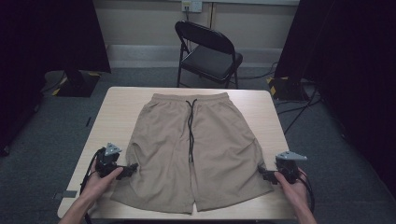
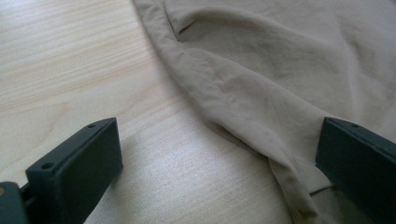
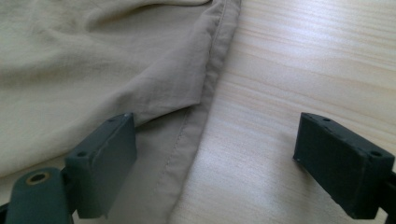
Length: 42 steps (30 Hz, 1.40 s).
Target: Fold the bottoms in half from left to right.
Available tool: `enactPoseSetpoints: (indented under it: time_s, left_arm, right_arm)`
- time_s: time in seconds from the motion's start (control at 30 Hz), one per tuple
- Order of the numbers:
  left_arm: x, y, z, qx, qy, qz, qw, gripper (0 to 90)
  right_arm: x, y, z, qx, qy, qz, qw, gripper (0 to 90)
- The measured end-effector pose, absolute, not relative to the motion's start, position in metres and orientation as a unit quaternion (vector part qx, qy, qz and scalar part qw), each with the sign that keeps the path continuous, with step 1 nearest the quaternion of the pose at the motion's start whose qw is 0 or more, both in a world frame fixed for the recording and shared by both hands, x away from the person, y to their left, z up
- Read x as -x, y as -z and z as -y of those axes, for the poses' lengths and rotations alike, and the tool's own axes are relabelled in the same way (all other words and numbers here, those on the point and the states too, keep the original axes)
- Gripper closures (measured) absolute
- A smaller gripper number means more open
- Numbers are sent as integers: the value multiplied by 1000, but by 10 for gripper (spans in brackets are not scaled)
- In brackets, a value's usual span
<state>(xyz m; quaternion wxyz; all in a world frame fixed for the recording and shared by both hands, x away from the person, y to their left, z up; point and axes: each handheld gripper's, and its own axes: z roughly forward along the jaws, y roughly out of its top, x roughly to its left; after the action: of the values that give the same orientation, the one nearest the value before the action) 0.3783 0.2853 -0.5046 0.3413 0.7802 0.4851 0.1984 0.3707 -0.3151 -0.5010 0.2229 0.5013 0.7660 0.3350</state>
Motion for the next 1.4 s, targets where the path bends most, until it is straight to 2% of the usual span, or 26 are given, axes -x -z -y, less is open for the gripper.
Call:
enactPoseSetpoints:
  time_s: [0.27,0.33,0.4,0.53,0.63,0.77,0.83,1.03,1.1,1.23,1.3,1.33,1.4]
  left_arm:
    - [-378,501,-289,-792,-187,-480,328,26]
    - [-377,497,-288,-797,-180,-480,320,67]
    - [-376,494,-288,-802,-176,-472,321,157]
    - [-375,491,-291,-794,-166,-484,329,229]
    - [-373,488,-294,-787,-165,-486,342,228]
    - [-371,484,-293,-787,-165,-480,350,227]
    - [-368,481,-290,-787,-167,-475,356,229]
    - [-363,475,-280,-790,-166,-459,371,242]
    - [-363,474,-277,-793,-162,-453,375,243]
    - [-364,475,-270,-799,-155,-441,378,258]
    - [-367,474,-268,-803,-156,-437,375,260]
    - [-371,472,-266,-799,-159,-437,381,262]
    - [-373,471,-265,-797,-161,-439,383,270]
  right_arm:
    - [-370,500,314,-512,-329,-760,226,119]
    - [-372,498,314,-519,-326,-760,214,137]
    - [-373,495,314,-519,-330,-762,203,141]
    - [-368,490,310,-509,-339,-761,215,145]
    - [-362,483,304,-501,-355,-757,222,157]
    - [-355,473,294,-486,-363,-759,236,219]
    - [-348,467,287,-477,-372,-754,256,214]
    - [-337,458,273,-459,-397,-755,249,215]
    - [-335,457,265,-446,-391,-761,264,215]
    - [-335,455,249,-433,-397,-767,258,208]
    - [-337,456,231,-415,-382,-780,270,186]
    - [-340,459,218,-412,-386,-790,239,197]
    - [-344,460,208,-405,-382,-800,226,200]
